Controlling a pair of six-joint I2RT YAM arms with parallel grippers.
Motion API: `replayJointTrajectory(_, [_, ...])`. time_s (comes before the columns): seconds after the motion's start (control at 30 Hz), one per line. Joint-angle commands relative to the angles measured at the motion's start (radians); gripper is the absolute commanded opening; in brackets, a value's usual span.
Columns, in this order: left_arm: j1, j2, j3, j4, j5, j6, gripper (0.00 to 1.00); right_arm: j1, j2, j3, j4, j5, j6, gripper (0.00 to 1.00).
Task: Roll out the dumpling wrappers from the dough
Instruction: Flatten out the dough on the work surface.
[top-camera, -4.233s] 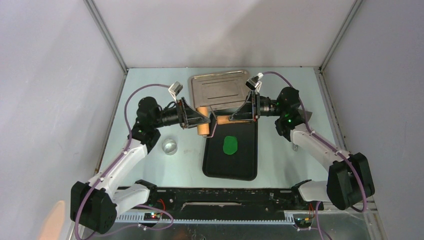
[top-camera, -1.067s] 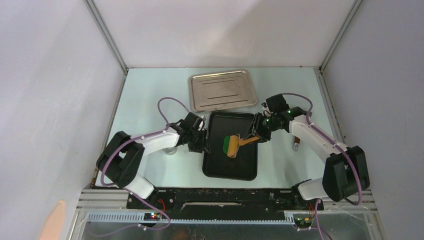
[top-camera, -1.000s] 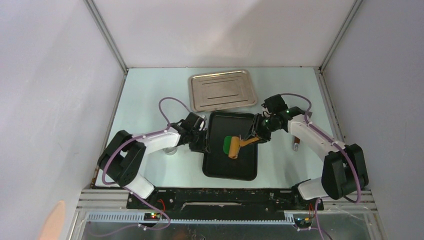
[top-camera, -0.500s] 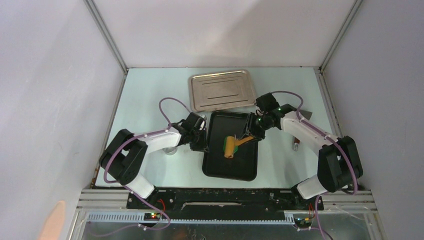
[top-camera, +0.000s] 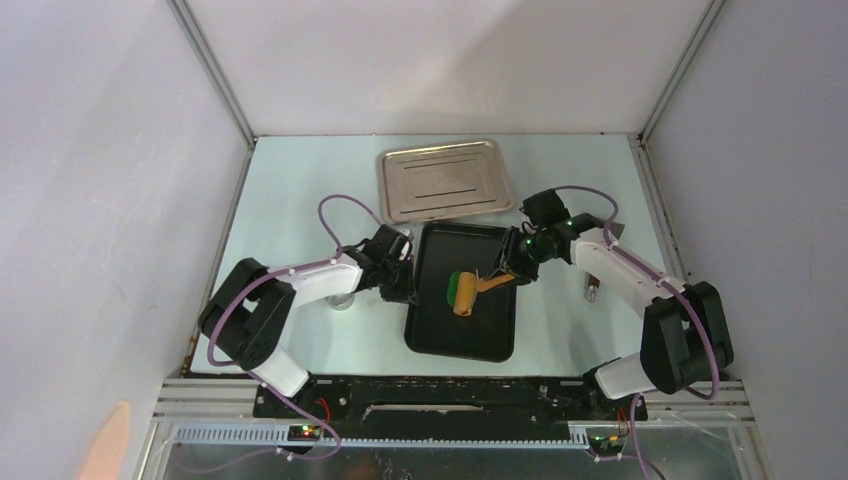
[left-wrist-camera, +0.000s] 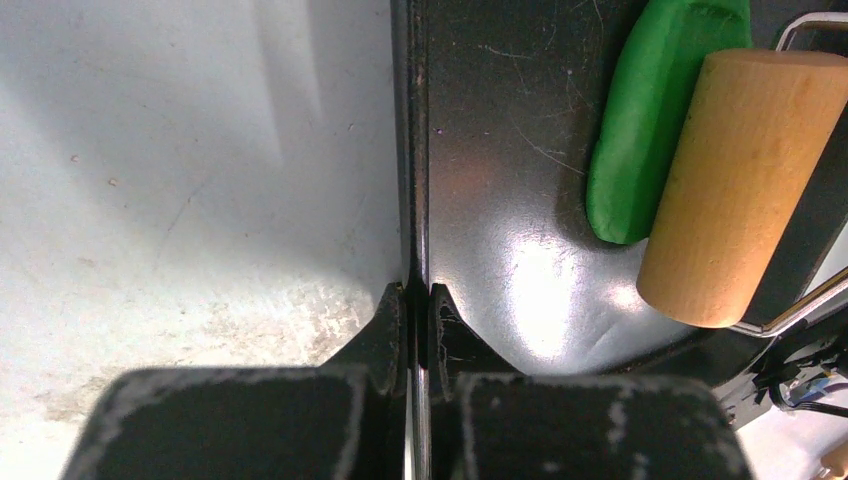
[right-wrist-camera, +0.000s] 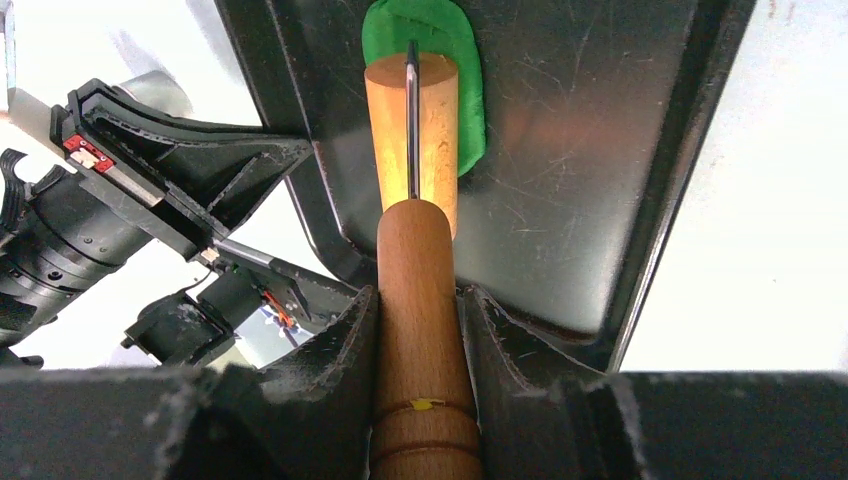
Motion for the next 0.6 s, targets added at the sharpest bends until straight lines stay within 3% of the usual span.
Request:
replayJointTrajectory(0.0, [-0.010, -0.020, 0.009, -0.023, 0.005, 0.054, 0.00, -0.044, 0.026, -0.059, -0.072, 0.304, -0.064, 0.00])
replayJointTrajectory(0.33, [-0.010, -0.032, 0.008, -0.043, 0.002, 0.057, 0.00, 0.073, 0.167, -0.017, 0.052, 0.305, 0.058, 0.00])
replayJointTrajectory(0.57, [-0.010, -0.041, 0.011, -0.052, -0.007, 0.059, 0.00, 0.006, 0.054, -0.104, -0.027, 0.392, -0.004, 0.00])
